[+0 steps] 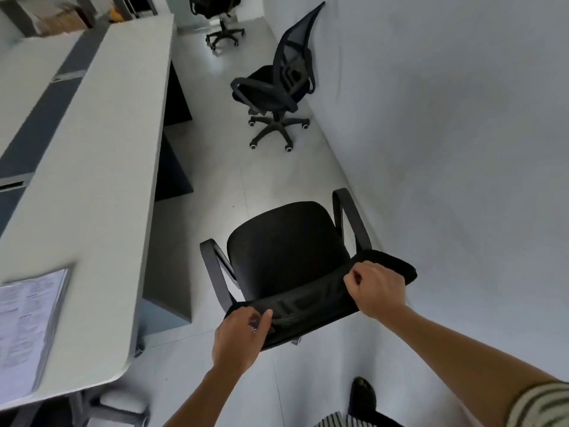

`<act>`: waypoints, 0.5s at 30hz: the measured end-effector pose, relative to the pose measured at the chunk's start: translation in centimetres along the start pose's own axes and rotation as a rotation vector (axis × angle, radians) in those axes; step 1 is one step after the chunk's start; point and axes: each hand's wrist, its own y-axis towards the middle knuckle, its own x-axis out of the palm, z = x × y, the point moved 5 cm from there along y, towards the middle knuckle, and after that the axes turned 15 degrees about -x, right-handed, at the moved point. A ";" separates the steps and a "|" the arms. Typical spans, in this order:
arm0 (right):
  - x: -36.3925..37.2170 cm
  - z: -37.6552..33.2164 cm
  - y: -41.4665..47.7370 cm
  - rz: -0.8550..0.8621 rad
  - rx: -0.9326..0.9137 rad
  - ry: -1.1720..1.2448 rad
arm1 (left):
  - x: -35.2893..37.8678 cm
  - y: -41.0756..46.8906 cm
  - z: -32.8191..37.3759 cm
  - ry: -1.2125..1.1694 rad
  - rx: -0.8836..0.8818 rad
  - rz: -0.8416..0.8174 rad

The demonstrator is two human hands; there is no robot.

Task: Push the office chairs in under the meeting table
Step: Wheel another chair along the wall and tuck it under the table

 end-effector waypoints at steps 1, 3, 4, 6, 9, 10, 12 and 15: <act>-0.3 1.2 1.2 -0.016 -0.008 0.001 | 0.5 0.4 1.2 -0.005 -0.020 -0.001; -0.8 3.4 3.5 -0.042 -0.022 -0.009 | 1.5 1.2 3.5 -0.010 -0.042 0.006; -0.9 4.2 4.5 -0.051 -0.030 -0.015 | 1.8 1.6 4.5 -0.009 -0.050 0.012; -1.1 5.4 6.3 -0.065 -0.050 -0.018 | 2.2 2.7 5.8 -0.010 -0.066 0.023; -1.2 6.0 9.2 -0.086 -0.082 -0.016 | 2.2 4.9 6.9 -0.014 -0.101 0.038; -1.1 6.1 10.2 -0.091 -0.088 -0.015 | 2.0 5.8 7.2 -0.026 -0.107 0.046; -1.1 6.3 12.2 -0.097 -0.104 -0.018 | 1.8 7.7 7.9 -0.038 -0.106 0.060; -1.1 6.4 15.9 -0.091 -0.142 -0.017 | 1.3 11.4 9.0 -0.037 -0.117 0.064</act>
